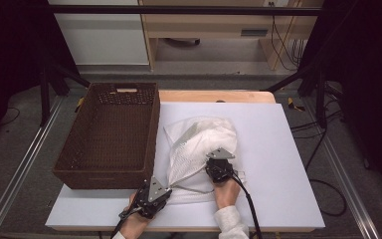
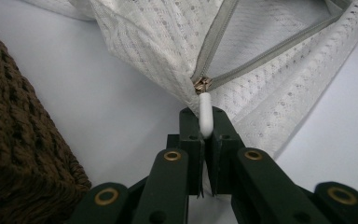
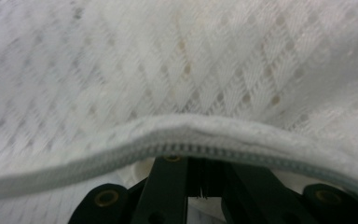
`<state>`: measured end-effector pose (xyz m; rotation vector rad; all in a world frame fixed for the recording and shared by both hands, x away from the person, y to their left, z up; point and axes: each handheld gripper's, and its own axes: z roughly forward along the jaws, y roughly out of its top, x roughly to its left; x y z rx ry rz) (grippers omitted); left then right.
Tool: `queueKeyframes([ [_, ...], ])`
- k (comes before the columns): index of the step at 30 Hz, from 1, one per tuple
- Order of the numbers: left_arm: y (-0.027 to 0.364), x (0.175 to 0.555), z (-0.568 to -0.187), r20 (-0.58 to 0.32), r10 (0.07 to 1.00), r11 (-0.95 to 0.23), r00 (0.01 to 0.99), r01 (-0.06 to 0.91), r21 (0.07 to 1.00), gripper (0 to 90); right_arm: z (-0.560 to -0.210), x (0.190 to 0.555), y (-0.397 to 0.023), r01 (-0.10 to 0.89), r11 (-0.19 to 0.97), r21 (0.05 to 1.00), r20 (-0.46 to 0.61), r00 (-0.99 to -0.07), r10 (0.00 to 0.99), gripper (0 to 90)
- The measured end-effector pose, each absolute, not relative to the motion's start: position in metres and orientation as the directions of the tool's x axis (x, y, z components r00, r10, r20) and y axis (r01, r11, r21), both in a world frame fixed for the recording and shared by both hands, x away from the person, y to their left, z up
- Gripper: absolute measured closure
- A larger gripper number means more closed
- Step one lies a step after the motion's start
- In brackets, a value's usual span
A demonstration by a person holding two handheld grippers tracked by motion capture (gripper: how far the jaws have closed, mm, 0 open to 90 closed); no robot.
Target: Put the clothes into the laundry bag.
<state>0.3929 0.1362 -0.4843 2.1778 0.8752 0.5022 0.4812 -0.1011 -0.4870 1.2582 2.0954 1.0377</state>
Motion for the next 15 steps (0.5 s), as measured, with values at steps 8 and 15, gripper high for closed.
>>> queueKeyframes([
  [8,0.137,0.393,-0.486,0.078,0.721,-0.494,0.689,0.432,0.755,84.5,-0.464,0.423,-0.144,0.446,0.301,0.843,0.001,-0.560,0.828,58.8],
  [15,0.137,0.394,-0.486,0.070,0.721,-0.488,0.689,0.434,0.757,84.4,-0.470,0.421,-0.196,0.524,0.218,0.823,0.001,-0.386,0.922,46.5],
])
